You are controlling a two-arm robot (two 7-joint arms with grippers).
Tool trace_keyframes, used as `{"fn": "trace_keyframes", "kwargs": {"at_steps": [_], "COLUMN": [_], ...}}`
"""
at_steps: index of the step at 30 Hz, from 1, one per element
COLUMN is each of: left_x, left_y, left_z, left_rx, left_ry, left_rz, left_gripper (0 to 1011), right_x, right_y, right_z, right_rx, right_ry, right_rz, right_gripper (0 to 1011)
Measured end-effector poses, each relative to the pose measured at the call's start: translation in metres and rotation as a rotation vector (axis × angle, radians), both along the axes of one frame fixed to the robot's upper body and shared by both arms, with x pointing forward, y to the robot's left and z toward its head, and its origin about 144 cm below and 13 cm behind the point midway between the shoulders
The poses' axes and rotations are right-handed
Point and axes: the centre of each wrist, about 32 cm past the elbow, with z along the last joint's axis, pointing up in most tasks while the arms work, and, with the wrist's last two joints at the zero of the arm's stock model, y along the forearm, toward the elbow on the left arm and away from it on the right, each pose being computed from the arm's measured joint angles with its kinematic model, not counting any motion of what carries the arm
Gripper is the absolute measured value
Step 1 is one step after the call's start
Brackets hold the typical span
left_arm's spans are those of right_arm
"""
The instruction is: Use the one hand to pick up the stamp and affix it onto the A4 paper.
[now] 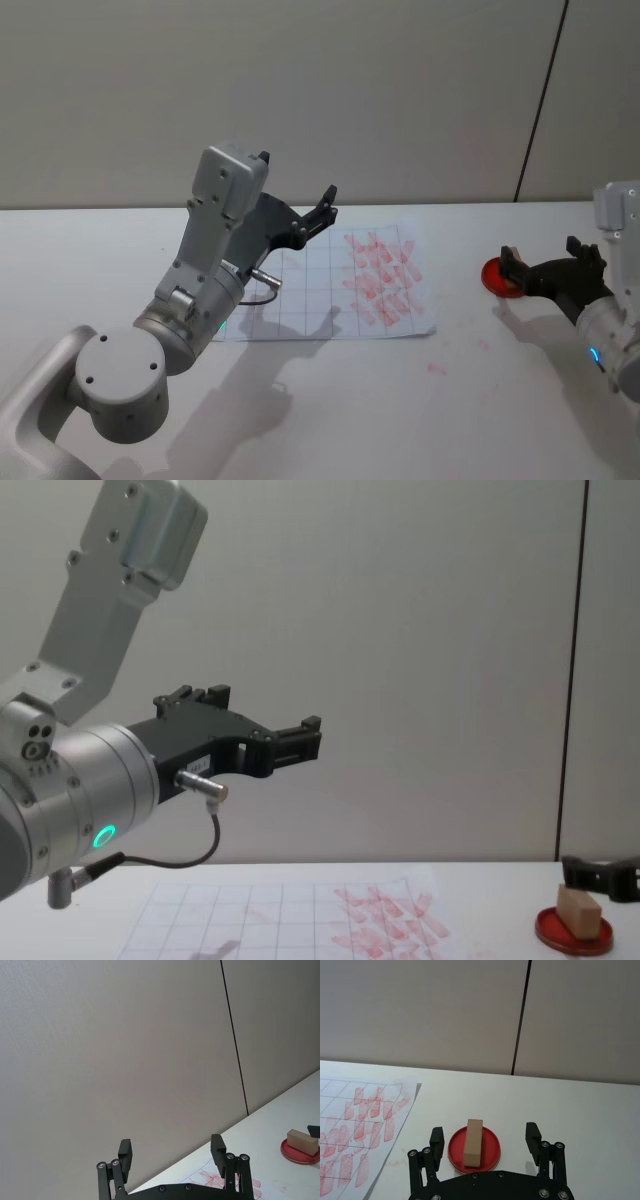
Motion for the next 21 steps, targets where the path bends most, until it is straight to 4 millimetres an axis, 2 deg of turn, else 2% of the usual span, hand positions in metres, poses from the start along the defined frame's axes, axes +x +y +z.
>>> {"fn": "trace_keyframes", "kwargs": {"at_steps": [12, 16, 21], "left_x": [0.000, 0.000, 0.000], "left_y": [0.000, 0.000, 0.000], "left_z": [0.000, 0.000, 0.000], "left_rx": [0.000, 0.000, 0.000], "left_ry": [0.000, 0.000, 0.000], "left_rz": [0.000, 0.000, 0.000], "left_gripper": [1001, 1001, 1001], "right_x": [0.012, 0.015, 0.020], "right_y": [-0.003, -0.002, -0.001], "right_z": [-0.012, -0.015, -0.018], "right_rx": [-0.004, -0.006, -0.011], "right_ry": [0.020, 0.022, 0.033], "right_rz": [0.002, 0.006, 0.010], "right_gripper": [1001, 935, 788]}}
